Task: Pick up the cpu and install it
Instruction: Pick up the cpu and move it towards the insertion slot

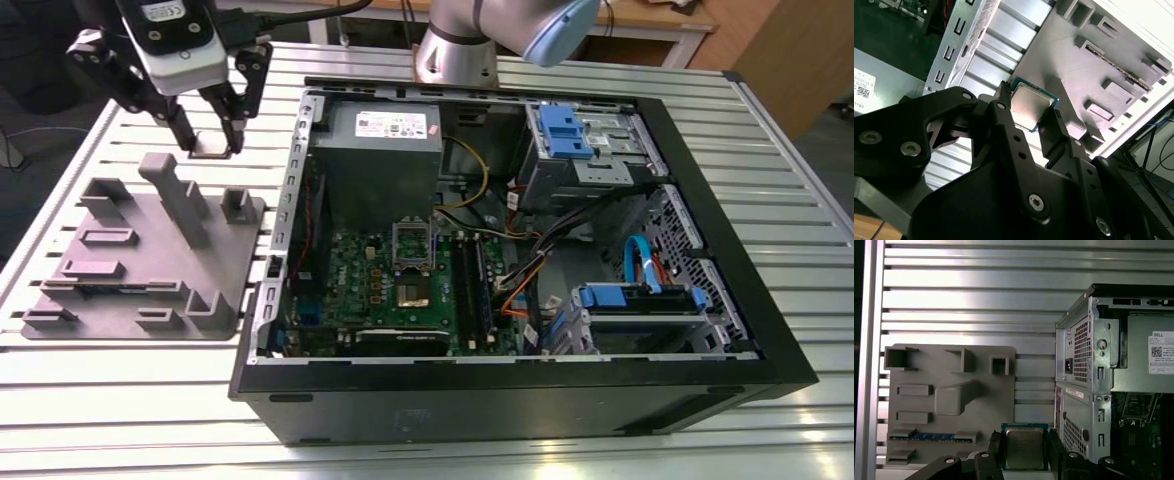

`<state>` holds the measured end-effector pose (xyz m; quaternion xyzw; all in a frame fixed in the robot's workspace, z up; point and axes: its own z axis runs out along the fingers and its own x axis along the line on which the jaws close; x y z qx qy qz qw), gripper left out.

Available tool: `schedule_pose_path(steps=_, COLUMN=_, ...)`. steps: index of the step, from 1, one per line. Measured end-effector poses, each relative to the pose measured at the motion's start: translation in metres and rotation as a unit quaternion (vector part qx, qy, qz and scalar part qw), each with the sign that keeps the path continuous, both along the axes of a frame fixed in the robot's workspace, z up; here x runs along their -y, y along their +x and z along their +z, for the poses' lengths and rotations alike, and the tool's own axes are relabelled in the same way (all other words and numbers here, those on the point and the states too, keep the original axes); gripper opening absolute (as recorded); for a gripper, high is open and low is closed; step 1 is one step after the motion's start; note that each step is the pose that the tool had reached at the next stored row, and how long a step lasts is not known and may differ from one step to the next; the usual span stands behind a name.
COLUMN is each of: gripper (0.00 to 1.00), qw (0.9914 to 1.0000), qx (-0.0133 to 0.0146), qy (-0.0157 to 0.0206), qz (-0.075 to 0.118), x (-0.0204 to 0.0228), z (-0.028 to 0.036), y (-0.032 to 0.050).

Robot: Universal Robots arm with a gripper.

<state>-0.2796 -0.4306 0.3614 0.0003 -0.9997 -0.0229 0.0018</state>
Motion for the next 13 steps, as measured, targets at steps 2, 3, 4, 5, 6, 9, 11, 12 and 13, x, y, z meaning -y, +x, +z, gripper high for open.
schedule_pose_path(steps=2, gripper=0.47, qw=1.0, qx=0.0, qy=0.0, qz=0.0, x=0.0, z=0.0, y=0.0019)
schedule_pose_path(steps=3, gripper=0.47, qw=1.0, qx=0.0, qy=0.0, qz=0.0, x=0.0, z=0.0, y=0.0029)
schedule_pose_path(steps=4, gripper=0.47, qw=1.0, qx=0.0, qy=0.0, qz=0.0, x=0.0, z=0.0, y=0.0039)
schedule_pose_path(steps=5, gripper=0.47, qw=1.0, qx=0.0, qy=0.0, qz=0.0, x=0.0, z=0.0, y=0.0047)
schedule_pose_path(steps=6, gripper=0.47, qw=1.0, qx=0.0, qy=0.0, qz=0.0, x=0.0, z=0.0, y=0.0054)
schedule_pose_path(steps=9, gripper=0.47, qw=1.0, qx=0.0, qy=0.0, qz=0.0, x=0.0, z=-0.0001, y=0.0071)
schedule_pose_path(steps=11, gripper=0.47, qw=1.0, qx=0.0, qy=0.0, qz=0.0, x=0.0, z=-0.0001, y=0.0086)
schedule_pose_path(steps=12, gripper=0.47, qw=1.0, qx=0.0, qy=0.0, qz=0.0, x=0.0, z=-0.0001, y=0.0095)
schedule_pose_path(steps=13, gripper=0.47, qw=1.0, qx=0.0, qy=0.0, qz=0.0, x=0.0, z=-0.0001, y=0.0107)
